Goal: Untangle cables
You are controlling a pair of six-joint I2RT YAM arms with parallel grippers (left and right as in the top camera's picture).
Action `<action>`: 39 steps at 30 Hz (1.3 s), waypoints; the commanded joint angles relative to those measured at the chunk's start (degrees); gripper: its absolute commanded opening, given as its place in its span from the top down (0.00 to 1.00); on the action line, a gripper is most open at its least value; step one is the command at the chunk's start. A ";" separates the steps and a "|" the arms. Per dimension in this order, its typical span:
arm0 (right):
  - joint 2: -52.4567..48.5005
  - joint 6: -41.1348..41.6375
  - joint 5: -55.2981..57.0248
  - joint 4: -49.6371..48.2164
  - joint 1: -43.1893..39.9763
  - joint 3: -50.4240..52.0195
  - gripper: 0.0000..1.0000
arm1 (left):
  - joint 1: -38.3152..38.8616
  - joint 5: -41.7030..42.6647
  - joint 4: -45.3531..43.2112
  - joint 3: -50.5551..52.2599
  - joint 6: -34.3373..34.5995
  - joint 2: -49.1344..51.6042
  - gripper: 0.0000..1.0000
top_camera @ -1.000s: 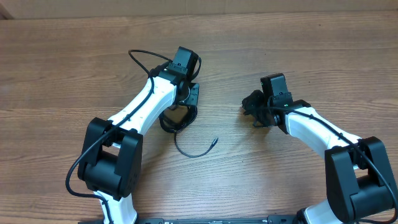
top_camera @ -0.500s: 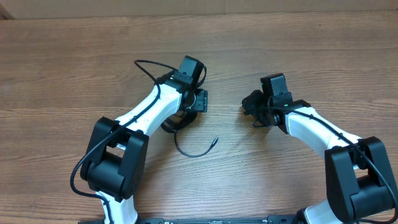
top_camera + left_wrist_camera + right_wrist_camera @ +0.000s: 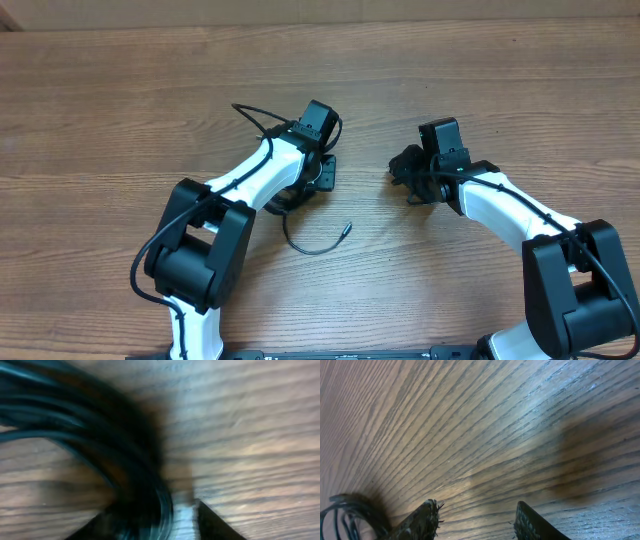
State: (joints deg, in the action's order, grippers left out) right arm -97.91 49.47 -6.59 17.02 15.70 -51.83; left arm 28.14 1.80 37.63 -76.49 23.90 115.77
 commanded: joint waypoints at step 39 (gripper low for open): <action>-0.22 0.02 0.52 -0.22 0.04 0.42 0.51 | 0.33 -2.69 26.08 -16.20 2.27 1.68 0.30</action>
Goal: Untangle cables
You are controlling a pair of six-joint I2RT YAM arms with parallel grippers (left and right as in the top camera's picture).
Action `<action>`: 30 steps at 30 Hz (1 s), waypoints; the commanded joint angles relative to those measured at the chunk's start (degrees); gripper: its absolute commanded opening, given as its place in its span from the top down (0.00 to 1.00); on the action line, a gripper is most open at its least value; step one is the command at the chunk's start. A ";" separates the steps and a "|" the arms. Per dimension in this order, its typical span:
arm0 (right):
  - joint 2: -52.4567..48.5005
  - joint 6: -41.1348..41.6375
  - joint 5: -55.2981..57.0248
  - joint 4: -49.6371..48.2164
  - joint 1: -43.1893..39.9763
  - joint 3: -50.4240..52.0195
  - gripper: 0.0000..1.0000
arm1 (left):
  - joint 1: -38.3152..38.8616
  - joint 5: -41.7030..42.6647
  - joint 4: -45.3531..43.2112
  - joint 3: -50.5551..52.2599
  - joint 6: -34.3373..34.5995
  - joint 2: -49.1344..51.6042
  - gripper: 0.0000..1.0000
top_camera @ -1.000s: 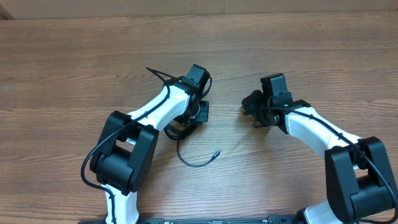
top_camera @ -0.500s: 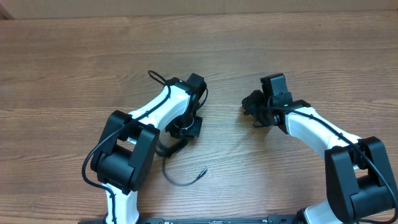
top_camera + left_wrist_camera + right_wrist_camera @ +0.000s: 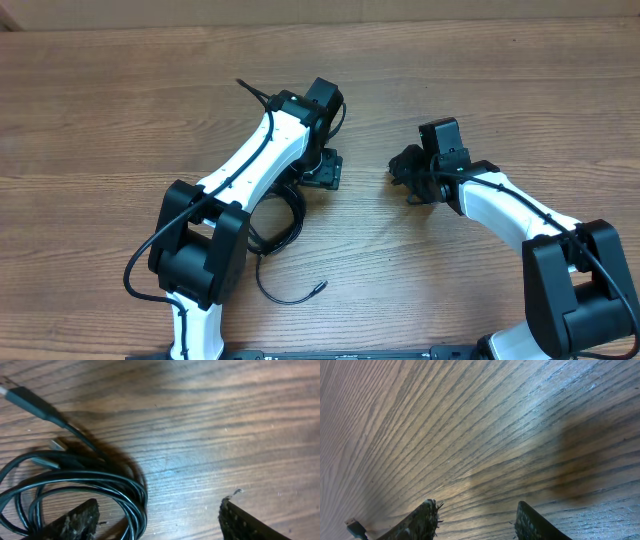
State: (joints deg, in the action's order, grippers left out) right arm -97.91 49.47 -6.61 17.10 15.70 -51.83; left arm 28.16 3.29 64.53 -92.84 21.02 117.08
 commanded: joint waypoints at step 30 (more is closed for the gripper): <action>-0.22 0.02 0.55 -0.26 0.04 0.42 0.48 | -1.99 12.04 -7.72 6.49 -4.09 0.33 0.96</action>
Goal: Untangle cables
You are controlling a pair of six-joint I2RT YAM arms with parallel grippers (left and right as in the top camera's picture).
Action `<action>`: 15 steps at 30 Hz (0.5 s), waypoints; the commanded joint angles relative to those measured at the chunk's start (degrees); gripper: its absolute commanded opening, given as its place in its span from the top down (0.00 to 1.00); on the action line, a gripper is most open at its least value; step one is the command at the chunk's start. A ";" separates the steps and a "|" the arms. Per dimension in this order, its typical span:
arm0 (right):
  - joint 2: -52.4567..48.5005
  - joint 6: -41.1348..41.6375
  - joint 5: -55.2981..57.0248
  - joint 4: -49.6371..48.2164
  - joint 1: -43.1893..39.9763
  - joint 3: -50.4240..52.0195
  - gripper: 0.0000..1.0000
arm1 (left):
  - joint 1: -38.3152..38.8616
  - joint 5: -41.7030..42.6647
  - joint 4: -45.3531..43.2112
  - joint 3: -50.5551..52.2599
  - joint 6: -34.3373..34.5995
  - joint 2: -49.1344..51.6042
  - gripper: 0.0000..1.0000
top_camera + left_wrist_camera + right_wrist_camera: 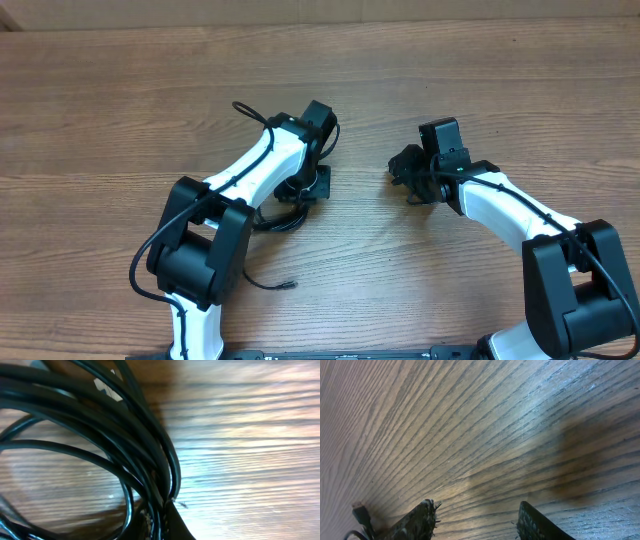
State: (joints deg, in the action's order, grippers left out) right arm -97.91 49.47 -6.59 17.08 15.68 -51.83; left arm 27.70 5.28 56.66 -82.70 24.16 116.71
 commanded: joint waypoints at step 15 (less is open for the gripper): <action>-0.22 -12.37 -30.18 -4.42 0.07 0.42 0.49 | -16.22 53.72 6.29 -6.51 -39.52 0.70 0.96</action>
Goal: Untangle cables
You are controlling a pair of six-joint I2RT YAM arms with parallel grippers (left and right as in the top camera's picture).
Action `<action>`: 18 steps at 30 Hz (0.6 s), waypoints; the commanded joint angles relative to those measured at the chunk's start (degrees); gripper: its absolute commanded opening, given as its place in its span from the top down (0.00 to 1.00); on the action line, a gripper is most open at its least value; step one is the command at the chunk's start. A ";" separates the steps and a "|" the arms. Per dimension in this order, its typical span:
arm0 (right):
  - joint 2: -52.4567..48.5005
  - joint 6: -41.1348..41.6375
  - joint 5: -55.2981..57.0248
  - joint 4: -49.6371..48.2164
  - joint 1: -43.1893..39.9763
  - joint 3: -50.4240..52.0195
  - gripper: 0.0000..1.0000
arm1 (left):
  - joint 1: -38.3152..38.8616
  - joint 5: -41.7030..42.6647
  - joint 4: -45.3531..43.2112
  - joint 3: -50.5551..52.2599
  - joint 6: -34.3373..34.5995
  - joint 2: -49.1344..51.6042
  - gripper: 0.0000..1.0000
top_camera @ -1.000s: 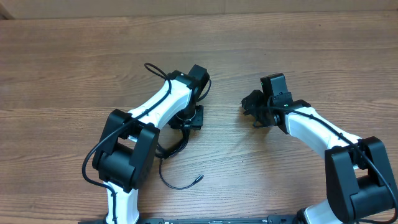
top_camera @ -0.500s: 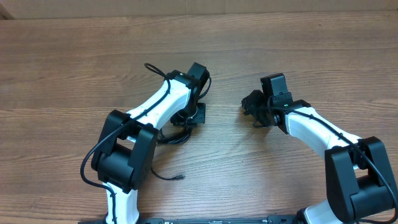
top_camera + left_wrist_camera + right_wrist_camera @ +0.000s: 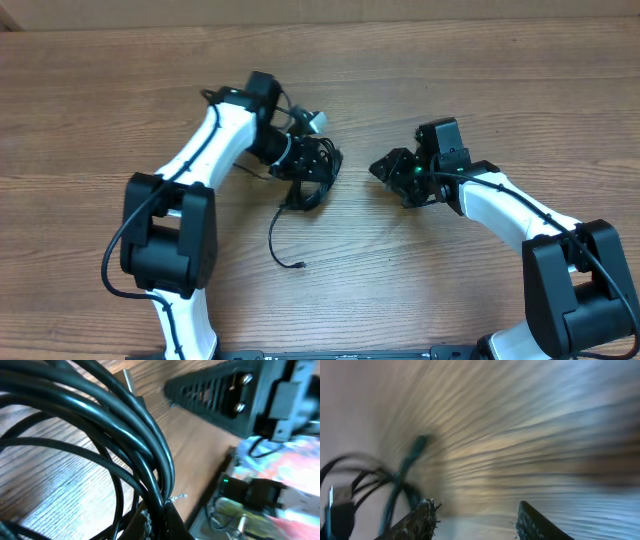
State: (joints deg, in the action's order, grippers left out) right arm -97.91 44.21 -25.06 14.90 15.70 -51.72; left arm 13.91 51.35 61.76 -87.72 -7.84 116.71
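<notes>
A bundle of black cables (image 3: 318,176) hangs off the wooden table with my left gripper (image 3: 300,160) shut on several of its loops. In the left wrist view the loops (image 3: 100,420) fill the frame and run down between the shut fingers (image 3: 175,525). One loose tail (image 3: 275,235) trails to a small plug on the table. A silver-tipped plug (image 3: 318,121) sticks up behind the bundle. My right gripper (image 3: 388,170) stands open just right of the bundle, facing it, with nothing between its fingers. Its blurred wrist view shows the cables (image 3: 395,485) ahead at the left.
The wooden table (image 3: 450,60) carries nothing else in view. In the left wrist view the right arm's open finger (image 3: 215,395) shows beyond the loops, and the arm bases appear past the table's edge.
My left gripper, shut on the bundle then, has swung and raised it off the table, turning to face the right arm. The right gripper has moved left toward the bundle; its view is blurred.
First my left gripper was down on the coiled cables mid-table. Then it stood open above the wood with the coil lying beside it. Then it was shut on the loops, and now it holds them lifted. The right gripper stayed open and still until now.
</notes>
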 commanded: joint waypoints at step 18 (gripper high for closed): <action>-0.22 -2.84 -8.92 -3.74 3.34 0.31 0.44 | -8.26 -18.73 -0.04 -1.11 9.14 0.74 0.88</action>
State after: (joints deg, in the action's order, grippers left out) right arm -97.91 37.82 -36.69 11.57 17.15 -51.72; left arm 5.63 39.29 62.76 -87.79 -7.14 116.71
